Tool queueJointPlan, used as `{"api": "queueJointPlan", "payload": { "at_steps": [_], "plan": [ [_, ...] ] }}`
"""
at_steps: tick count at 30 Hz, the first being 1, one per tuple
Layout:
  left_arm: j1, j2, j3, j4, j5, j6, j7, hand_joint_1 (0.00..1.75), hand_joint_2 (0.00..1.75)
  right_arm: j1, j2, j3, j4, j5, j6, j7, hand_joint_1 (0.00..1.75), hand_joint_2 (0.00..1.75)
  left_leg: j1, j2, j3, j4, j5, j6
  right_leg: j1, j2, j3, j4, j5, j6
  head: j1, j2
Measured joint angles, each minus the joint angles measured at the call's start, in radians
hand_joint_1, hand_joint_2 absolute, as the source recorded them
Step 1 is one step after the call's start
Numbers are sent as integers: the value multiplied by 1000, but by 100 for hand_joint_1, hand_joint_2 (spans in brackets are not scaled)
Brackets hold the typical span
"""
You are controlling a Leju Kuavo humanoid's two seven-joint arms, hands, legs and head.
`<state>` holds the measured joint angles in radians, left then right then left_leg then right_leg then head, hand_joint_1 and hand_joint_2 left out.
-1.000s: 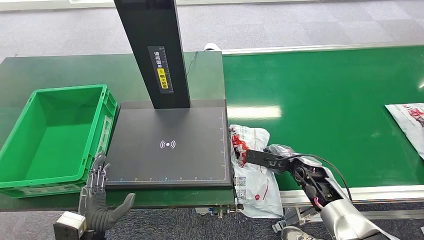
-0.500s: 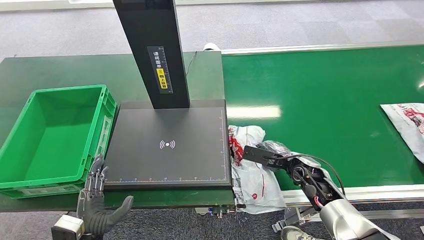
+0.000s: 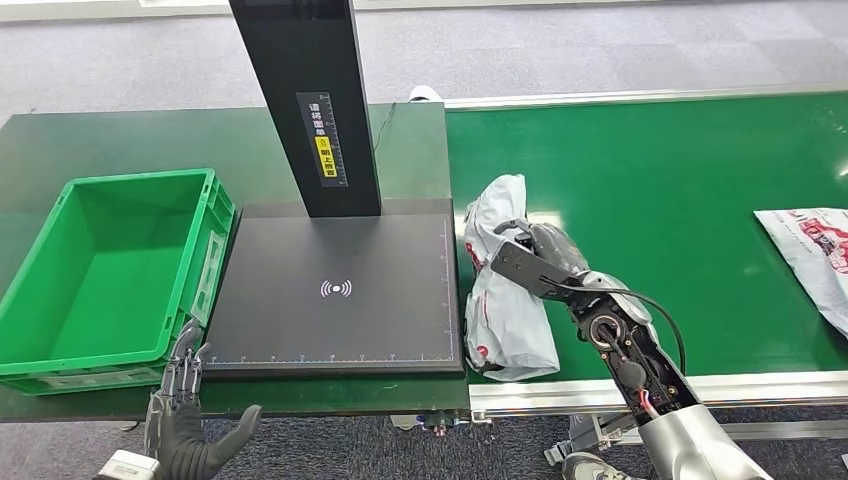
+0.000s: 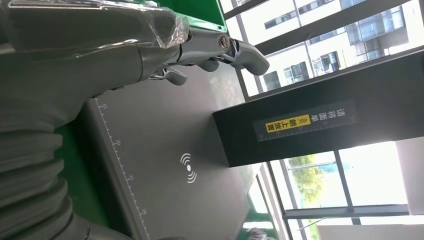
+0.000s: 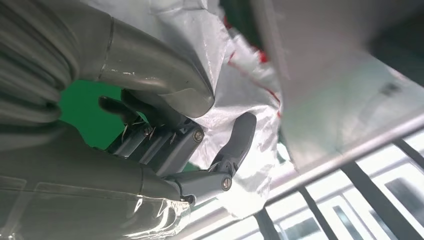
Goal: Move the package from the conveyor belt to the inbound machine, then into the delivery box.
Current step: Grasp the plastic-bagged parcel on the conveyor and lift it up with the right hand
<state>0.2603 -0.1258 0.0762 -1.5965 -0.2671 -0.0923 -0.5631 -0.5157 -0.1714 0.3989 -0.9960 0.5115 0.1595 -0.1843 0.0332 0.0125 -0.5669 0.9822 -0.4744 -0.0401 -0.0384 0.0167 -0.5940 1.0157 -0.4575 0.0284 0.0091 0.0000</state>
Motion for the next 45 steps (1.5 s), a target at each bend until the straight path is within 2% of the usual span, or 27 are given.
{"api": "queueJointPlan", "payload": {
  "at_steps": [10, 14, 18, 26, 33, 38, 40, 41, 44, 45],
  "plan": [
    [0, -17, 16, -2, -6, -4, -8, 0, 175, 13, 38, -38, -89, -7, -12, -16, 175, 175, 0, 0, 0, 0, 0, 0, 0, 0, 0, 0, 0, 0, 0, 0],
    [-1, -20, 19, -2, -11, -11, -9, 0, 175, 27, 57, -52, -117, -10, -41, -63, 175, 175, 0, 0, 0, 0, 0, 0, 0, 0, 0, 0, 0, 0, 0, 0],
    [-9, -28, 22, -2, -10, -16, -15, 0, 175, 42, 104, -60, -166, -23, -61, -132, 175, 175, 0, 1, 0, 0, 0, 0, 0, 0, -1, 0, 0, 0, 0, 0],
    [-39, -50, 22, -23, 61, 12, -31, 0, 175, 24, 213, -36, -168, -61, -25, -250, 175, 175, 0, 0, -1, 0, 0, 0, 0, 0, 0, 0, 0, 0, 0, 0],
    [-60, -53, 20, -26, 86, 19, -30, 0, 175, -43, 262, 38, -84, -90, 82, -276, 175, 175, 0, 0, 0, 0, 0, 0, 0, 0, 0, 0, 0, 0, 0, 0],
    [-80, -53, 11, -22, 103, 28, -30, 0, 175, -109, 282, 88, 82, -181, 189, -313, 175, 175, 0, 0, 0, 0, 0, 0, 0, 0, 0, 0, 0, 0, 0, 0],
    [-86, -52, 9, -18, 107, 35, -30, 0, 175, -135, 288, 108, 160, -189, 203, -296, 175, 175, 0, 0, 0, 0, 0, 0, 0, 0, 0, 0, 0, 0, 0, 0],
    [-87, -50, 8, -16, 109, 38, -30, 0, 175, -147, 291, 117, 196, -187, 204, -275, 164, 175, 0, 0, 0, 0, 0, 0, 0, 0, 0, 0, 0, 0, 0, 0],
    [-87, -45, 5, -14, 110, 39, -27, 0, 175, -178, 293, 138, 285, -167, 177, -185, 34, 175, 0, -1, 0, 0, 0, 0, 0, -1, 0, 0, 0, 0, 0, 0],
    [-86, -42, 3, -14, 108, 39, -25, 0, 175, -186, 293, 143, 306, -154, 147, -150, 0, 175, 0, -1, 0, 0, 0, 0, 0, -1, -1, 0, 0, 0, 0, 0]
  ]
}}
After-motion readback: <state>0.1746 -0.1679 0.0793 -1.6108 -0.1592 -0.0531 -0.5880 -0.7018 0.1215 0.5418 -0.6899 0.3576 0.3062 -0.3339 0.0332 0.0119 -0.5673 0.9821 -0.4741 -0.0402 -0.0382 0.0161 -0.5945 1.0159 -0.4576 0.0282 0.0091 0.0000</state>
